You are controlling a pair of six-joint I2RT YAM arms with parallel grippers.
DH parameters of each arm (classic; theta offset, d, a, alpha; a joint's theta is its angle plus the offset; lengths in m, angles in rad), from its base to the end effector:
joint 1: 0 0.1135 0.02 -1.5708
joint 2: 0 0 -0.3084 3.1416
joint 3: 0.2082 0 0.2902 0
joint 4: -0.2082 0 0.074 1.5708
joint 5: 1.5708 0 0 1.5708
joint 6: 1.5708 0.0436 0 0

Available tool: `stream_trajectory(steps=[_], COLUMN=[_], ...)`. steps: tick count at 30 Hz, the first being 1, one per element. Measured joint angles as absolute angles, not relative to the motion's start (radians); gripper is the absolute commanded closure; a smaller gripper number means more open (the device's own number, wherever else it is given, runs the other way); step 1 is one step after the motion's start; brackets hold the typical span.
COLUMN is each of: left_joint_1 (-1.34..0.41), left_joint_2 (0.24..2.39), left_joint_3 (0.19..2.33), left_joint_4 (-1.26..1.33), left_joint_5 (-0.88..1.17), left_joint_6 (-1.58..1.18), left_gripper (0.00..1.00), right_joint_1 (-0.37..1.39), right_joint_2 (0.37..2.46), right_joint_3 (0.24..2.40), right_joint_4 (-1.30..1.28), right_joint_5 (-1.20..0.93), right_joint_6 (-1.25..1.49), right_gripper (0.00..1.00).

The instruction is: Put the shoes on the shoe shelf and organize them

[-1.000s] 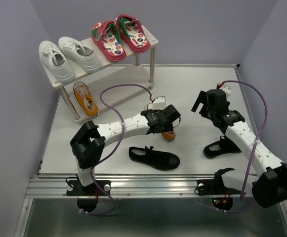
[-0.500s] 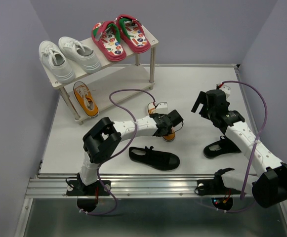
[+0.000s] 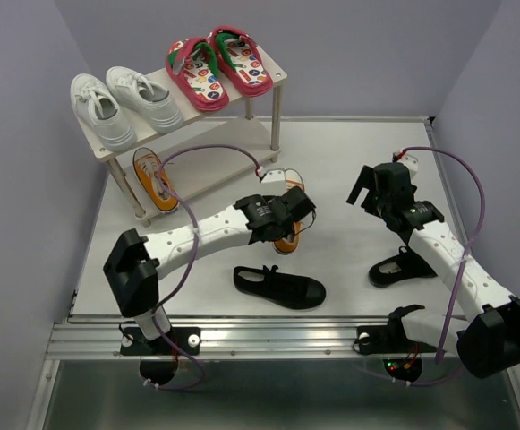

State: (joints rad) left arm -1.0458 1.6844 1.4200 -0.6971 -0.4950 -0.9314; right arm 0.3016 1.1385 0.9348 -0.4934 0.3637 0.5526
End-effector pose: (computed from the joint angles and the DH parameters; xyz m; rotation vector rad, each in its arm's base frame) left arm 0.2229 -0.3435 0.3115 -0.0529 2.3968 -0.2956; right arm 0.2614 0.0651 0.3212 0.4642 2.1657 0.0575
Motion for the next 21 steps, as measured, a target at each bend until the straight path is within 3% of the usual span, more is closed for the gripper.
stream_trajectory(steps=[8, 21], left_joint_1=[-0.99, -0.653], left_joint_2=[1.478, 1.33], left_joint_3=[1.34, 1.142], left_joint_4=[-0.756, -0.712], left_joint_5=[-0.54, -0.586], left_joint_6=[-0.987, -1.038], left_gripper=[1.0, 1.0], right_joint_1=[0.302, 0.302], right_joint_2=[1.139, 1.139], right_joint_3=[0.934, 0.933], right_joint_4=[-0.494, -0.494], right_joint_5=[0.36, 0.353], right_joint_6=[0.553, 0.55], right_gripper=[0.0, 0.0])
